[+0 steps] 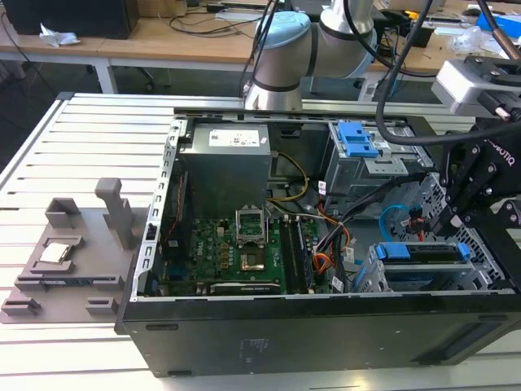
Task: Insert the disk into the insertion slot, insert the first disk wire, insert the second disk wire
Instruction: 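Insert the disk into the insertion slot, then insert the first disk wire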
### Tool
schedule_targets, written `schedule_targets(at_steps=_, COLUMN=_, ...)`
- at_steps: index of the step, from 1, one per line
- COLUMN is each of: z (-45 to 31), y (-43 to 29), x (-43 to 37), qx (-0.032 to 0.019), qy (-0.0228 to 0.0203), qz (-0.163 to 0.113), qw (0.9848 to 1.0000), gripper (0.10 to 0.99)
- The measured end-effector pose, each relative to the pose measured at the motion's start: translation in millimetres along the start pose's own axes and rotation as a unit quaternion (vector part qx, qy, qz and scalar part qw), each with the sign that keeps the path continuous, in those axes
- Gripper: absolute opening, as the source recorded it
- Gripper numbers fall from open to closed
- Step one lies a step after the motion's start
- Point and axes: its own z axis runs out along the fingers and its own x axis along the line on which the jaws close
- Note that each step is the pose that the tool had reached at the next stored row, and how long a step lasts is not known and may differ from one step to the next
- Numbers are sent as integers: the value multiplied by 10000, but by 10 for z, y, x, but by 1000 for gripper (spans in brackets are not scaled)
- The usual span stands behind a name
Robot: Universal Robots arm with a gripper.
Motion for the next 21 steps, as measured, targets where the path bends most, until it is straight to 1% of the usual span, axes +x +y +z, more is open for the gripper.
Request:
schedule_targets(at_steps=13, z=4, y=0, x=0, qx=0, qy=-1, qz=0, qw=10000, gripper=114)
schedule_targets(at_steps=14, z=4, y=0, x=0, qx=0, qy=-1, qz=0, qw=10000, gripper=235)
schedule_targets(at_steps=16, z=4, y=0, x=0, qx=0, qy=-1, qz=0, qw=10000, gripper=361)
schedule_targets(at_steps=17, z=5, y=0, x=-1, qx=0, qy=-2, qz=0, qw=10000, gripper=361)
schedule_targets(at_steps=18, z=5, y=0, x=-22, qx=0, qy=-3, qz=0, qw=10000, gripper=361)
schedule_targets(at_steps=19, z=1, y=-2, x=-126, qx=0, qy=-1, qz=-1, qw=10000, gripper=361)
schedule_targets(at_steps=20, z=0, y=-7, x=-172, qx=0, qy=-1, qz=-1, qw=10000, gripper=361)
schedule_targets(at_steps=21, z=5, y=-20, x=-197, qx=-3, qy=-2, qz=0, qw=10000, gripper=361)
